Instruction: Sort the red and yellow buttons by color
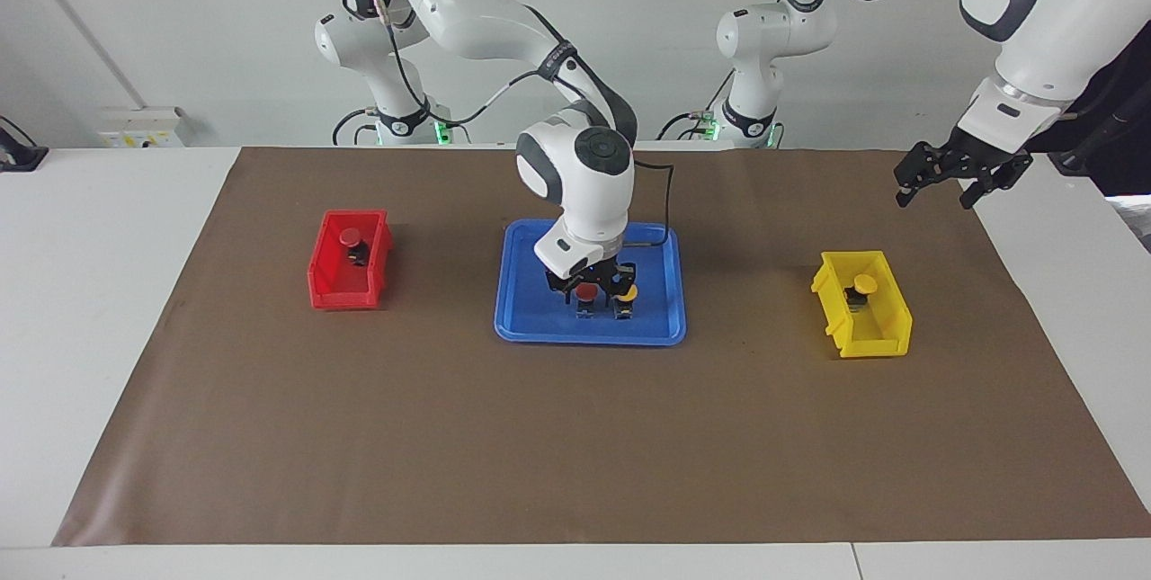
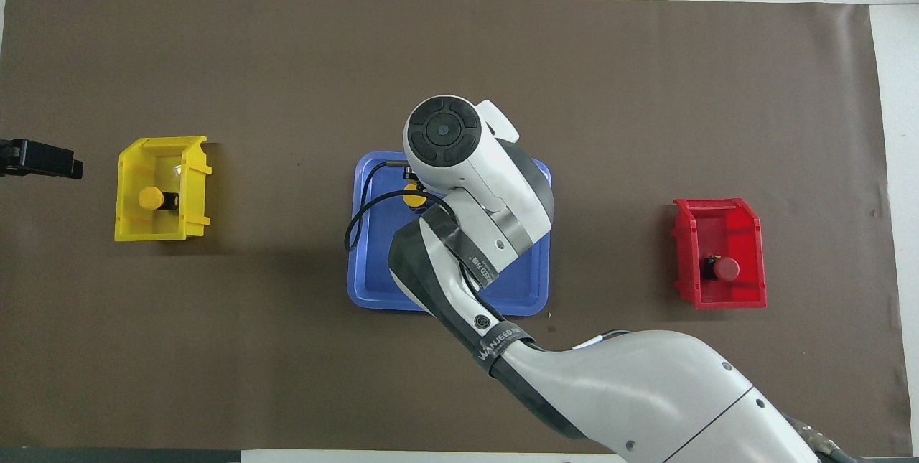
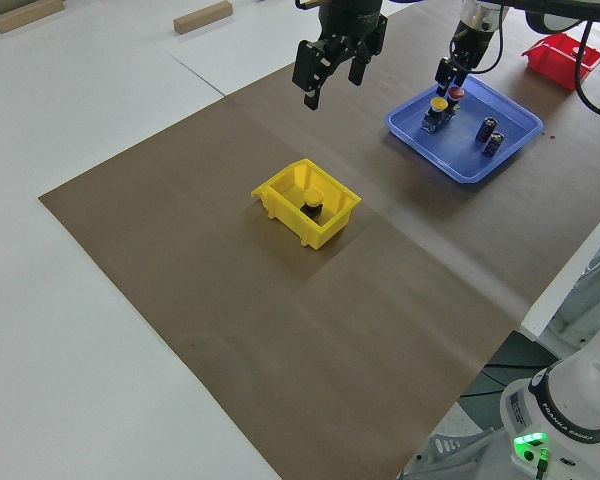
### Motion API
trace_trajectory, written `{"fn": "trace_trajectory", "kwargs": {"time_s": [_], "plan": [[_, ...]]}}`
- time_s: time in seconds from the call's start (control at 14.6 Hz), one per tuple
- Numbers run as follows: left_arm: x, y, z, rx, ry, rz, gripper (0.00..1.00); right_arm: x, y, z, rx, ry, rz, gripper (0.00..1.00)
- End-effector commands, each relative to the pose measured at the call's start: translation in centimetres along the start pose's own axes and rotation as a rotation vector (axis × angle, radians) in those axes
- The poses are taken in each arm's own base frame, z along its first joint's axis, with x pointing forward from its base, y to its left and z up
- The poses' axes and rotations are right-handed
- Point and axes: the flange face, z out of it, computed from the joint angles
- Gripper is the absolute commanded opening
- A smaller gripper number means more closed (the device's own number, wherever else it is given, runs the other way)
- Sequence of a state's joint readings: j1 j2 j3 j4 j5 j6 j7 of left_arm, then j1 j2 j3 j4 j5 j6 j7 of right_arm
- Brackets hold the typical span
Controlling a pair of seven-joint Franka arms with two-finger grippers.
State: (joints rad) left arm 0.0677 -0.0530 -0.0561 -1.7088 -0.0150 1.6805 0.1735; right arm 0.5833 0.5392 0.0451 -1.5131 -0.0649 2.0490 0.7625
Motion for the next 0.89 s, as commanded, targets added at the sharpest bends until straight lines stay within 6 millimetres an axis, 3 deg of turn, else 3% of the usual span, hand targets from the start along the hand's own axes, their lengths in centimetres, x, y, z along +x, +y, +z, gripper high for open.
{"fn": "trace_trajectory", "kwargs": {"time_s": [0.0,0.07,0.27,0.62,0.75,0.82], "plan": [[0.5,2.5,-1.0,0.007,-0.01,0.054,1.0,-0.7,0.4,-0.1,0.006,-0.003,0.014,0.68],[0.8,4.2,-1.5,0.0,0.005,0.078,1.0,-0.8,0.3,-0.1,0.014,-0.011,0.019,0.67],[1.0,5.8,-1.7,-0.001,0.005,0.095,1.0,-1.1,0.6,0.3,0.019,-0.028,0.028,0.64],[1.0,5.7,-1.6,0.001,0.006,0.095,1.0,-0.8,0.8,0.0,0.024,-0.035,0.034,0.27],[1.0,5.6,-1.5,0.001,0.008,0.092,1.0,0.1,1.7,-1.5,0.035,-0.023,0.049,0.22],[0.9,5.5,-1.4,0.001,0.008,0.09,1.0,1.3,3.4,-3.5,0.048,-0.004,0.062,0.22]]}}
